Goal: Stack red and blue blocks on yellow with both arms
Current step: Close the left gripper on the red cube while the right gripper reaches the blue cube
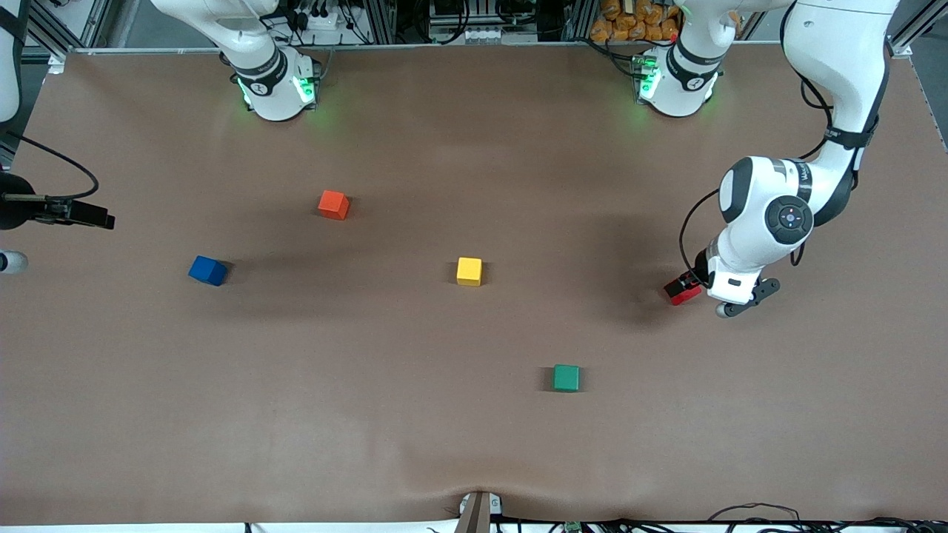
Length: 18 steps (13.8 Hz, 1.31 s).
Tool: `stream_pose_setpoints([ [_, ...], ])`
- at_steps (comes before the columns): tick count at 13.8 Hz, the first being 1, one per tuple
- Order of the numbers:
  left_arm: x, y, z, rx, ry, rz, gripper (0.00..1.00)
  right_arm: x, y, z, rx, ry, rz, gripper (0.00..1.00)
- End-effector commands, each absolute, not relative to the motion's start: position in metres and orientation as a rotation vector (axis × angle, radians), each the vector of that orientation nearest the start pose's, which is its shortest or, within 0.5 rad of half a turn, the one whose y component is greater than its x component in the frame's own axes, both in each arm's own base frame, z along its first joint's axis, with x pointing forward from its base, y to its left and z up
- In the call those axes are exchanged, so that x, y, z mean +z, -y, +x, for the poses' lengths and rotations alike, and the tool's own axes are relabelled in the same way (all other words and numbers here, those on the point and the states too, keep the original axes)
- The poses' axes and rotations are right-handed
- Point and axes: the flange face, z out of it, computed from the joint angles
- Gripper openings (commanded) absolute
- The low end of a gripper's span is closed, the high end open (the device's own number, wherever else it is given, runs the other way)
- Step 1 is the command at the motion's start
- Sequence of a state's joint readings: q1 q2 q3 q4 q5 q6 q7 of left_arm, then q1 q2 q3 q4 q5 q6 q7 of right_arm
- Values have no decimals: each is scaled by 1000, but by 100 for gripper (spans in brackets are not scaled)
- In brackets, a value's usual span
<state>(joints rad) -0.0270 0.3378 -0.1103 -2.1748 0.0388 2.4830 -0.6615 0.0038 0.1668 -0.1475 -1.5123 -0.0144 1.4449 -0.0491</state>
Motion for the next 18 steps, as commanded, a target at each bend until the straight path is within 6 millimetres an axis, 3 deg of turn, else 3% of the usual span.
stream_pose_setpoints([
  [1,227,69,557,19,816,-3038,100,545,82,587,339,-169,-3134,100],
  [5,217,65,557,23,824,-3038,99,517,96,604,340,-171,-3162,100],
  [8,212,65,556,32,824,-3036,93,499,90,613,332,-216,-3150,100],
  [14,202,66,557,34,825,-3039,78,422,108,619,376,-328,-3065,100],
  [15,202,67,557,36,823,-3040,68,409,107,621,394,-328,-3061,100],
  [16,201,66,556,38,825,-3038,50,399,108,621,394,-330,-3062,100],
  [18,201,67,556,39,823,-3039,20,359,106,615,346,-335,-3074,100],
])
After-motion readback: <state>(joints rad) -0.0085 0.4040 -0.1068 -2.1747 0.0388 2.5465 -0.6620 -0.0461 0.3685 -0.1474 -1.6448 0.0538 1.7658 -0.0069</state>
